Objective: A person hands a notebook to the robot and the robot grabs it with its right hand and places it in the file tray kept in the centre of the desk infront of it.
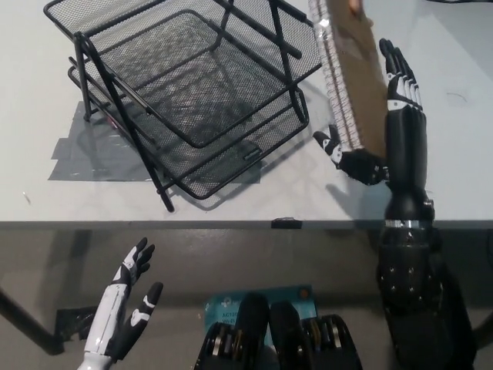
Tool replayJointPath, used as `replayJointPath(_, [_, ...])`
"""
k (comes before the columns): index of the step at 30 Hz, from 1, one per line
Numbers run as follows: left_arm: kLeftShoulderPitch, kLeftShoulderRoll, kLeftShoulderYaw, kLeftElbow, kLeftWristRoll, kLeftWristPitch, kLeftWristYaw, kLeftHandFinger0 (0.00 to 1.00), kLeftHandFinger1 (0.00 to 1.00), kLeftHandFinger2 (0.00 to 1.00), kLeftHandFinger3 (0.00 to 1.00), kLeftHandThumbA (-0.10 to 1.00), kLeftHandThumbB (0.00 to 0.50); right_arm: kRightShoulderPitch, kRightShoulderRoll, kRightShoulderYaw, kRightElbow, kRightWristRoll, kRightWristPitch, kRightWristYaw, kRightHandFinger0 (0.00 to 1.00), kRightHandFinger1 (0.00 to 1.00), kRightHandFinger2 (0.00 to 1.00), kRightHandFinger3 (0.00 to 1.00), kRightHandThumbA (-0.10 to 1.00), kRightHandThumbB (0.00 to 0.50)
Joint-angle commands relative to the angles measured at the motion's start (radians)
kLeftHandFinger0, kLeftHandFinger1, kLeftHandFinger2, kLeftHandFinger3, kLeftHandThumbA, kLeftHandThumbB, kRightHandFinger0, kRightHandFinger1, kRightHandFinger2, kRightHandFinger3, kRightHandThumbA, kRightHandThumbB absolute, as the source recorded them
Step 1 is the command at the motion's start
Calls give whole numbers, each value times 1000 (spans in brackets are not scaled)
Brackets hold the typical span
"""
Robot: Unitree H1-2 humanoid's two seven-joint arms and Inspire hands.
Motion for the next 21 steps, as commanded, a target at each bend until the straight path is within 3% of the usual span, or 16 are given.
replayJointPath(1, [-16,6,-3,-37,8,-20,4,1000,1000,1000,1000,861,256,-120,-18,-18,81,-2,3,-101,1000,1000,1000,1000,1000,219])
replayJointPath(9, [-21,5,-8,-36,8,-20,2,1000,1000,1000,1000,863,253,-208,-41,14,221,-41,7,-187,1000,1000,1000,1000,1000,222])
replayJointPath(10, [-22,6,-8,-36,12,-25,3,1000,1000,1000,1000,864,252,-217,-37,11,247,-48,5,-232,1000,1000,1000,1000,995,185])
replayJointPath(12, [-23,6,-10,-36,14,-25,4,1000,1000,1000,1000,864,250,-220,-39,12,257,-47,5,-252,1000,1000,1000,1000,976,195])
replayJointPath(13, [-25,6,-10,-37,11,-23,3,1000,1000,1000,1000,865,250,-229,-39,5,282,-28,-32,-283,1000,1000,1000,1000,921,159])
replayJointPath(14, [-26,6,-9,-37,12,-23,3,1000,1000,1000,1000,867,247,-235,-42,-1,297,-7,-77,-301,759,770,811,957,868,59])
replayJointPath(15, [-26,9,-8,-42,11,-16,2,1000,1000,1000,1000,868,248,-228,-39,-8,277,4,-104,-321,201,154,162,348,945,33])
replayJointPath(16, [-34,11,-6,-42,11,-12,1,1000,1000,1000,1000,868,253,-228,-35,-10,263,5,-108,-336,40,31,32,114,1000,40])
replayJointPath(17, [-40,11,-5,-36,8,-15,2,1000,1000,1000,1000,863,255,-229,-34,-9,256,4,-118,-349,2,1,1,5,1000,34])
replayJointPath(19, [-40,8,-4,-34,1,-12,3,1000,1000,1000,1000,858,263,-224,-28,-9,231,5,-124,-367,0,0,0,0,1000,46])
replayJointPath(21, [-37,11,-5,-36,7,-13,2,1000,1000,1000,1000,860,260,-220,-21,-11,201,23,-136,-374,0,0,0,0,1000,1])
